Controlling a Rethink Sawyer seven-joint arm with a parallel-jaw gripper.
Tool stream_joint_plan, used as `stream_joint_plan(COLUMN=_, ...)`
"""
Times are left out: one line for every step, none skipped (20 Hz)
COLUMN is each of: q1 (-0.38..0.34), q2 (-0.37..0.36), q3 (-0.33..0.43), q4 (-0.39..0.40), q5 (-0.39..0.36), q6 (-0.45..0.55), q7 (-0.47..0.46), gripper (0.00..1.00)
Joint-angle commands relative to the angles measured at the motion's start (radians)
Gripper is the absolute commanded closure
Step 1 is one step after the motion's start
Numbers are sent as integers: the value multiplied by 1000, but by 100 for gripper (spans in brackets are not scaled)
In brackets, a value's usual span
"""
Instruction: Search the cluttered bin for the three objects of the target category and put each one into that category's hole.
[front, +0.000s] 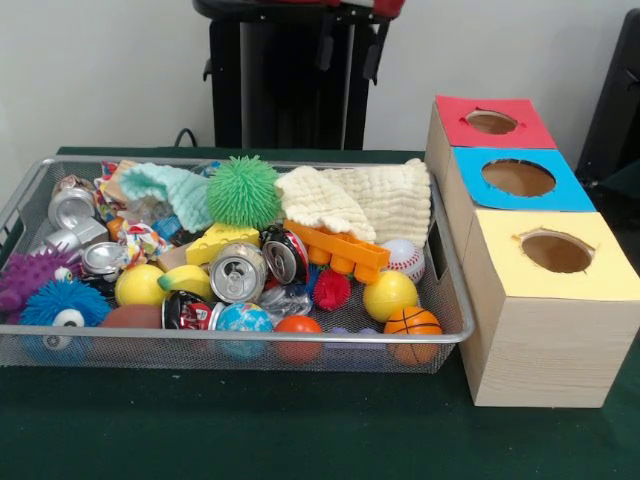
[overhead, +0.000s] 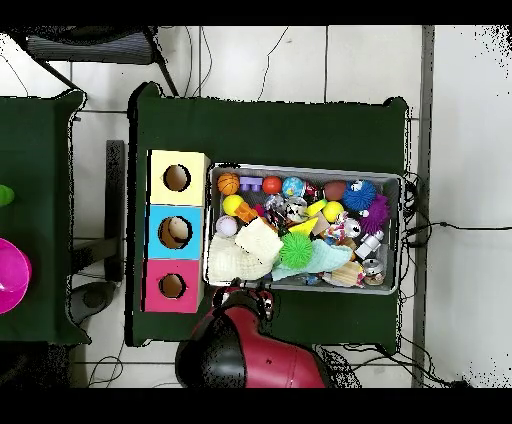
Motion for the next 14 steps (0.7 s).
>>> stream_joint_plan(q1=-78, q2=69, q3=-5, q4=-33, q5=25, q6=-55, q7=207, gripper=0)
stream_joint_plan(q1=-86, q2=70, q3=-3, q4=-36, q5=22, q6=-51, q7=200, gripper=0)
stream_joint_plan(q1=-96, q2=76, q3=-5, q4=-41, q5=20, q6=-43, q7=195, gripper=0)
stream_joint_plan(q1=-106, q2=79, q3=-5, q4=-43, q5=19, q6=-36, q7=191, gripper=0)
stream_joint_plan(q1=-124, q2=83, q3=2, q4=-46, q5=11, q6=-47, q7=183, gripper=0)
stream_joint_plan(q1=-144, q2=85, q3=6, q4=-48, q5=4, q6=-50, q7=175, gripper=0)
stream_joint_plan(q1=-157, q2=90, q3=6, q4=-52, q5=-1, q6=-54, q7=169, gripper=0)
stream_joint_plan(q1=-162, q2=89, q3=1, q4=-56, q5=-6, q6=-58, q7=166, gripper=0)
stream_joint_plan(q1=-172, q2=93, q3=-2, q4=-62, q5=-11, q6=-60, q7=161, gripper=0)
stream_joint_plan(q1=-184, q2=94, q3=-2, q4=-62, q5=-16, q6=-64, q7=158, gripper=0)
stream_joint_plan(q1=-205, q2=99, q3=5, q4=-59, q5=-23, q6=-79, q7=155, gripper=0)
stream_joint_plan(q1=-225, q2=104, q3=12, q4=-56, q5=-31, q6=-95, q7=152, gripper=0)
stream_joint_plan(q1=-244, q2=112, q3=19, q4=-56, q5=-35, q6=-105, q7=150, gripper=0)
stream_joint_plan(q1=-256, q2=113, q3=25, q4=-53, q5=-38, q6=-116, q7=151, gripper=0)
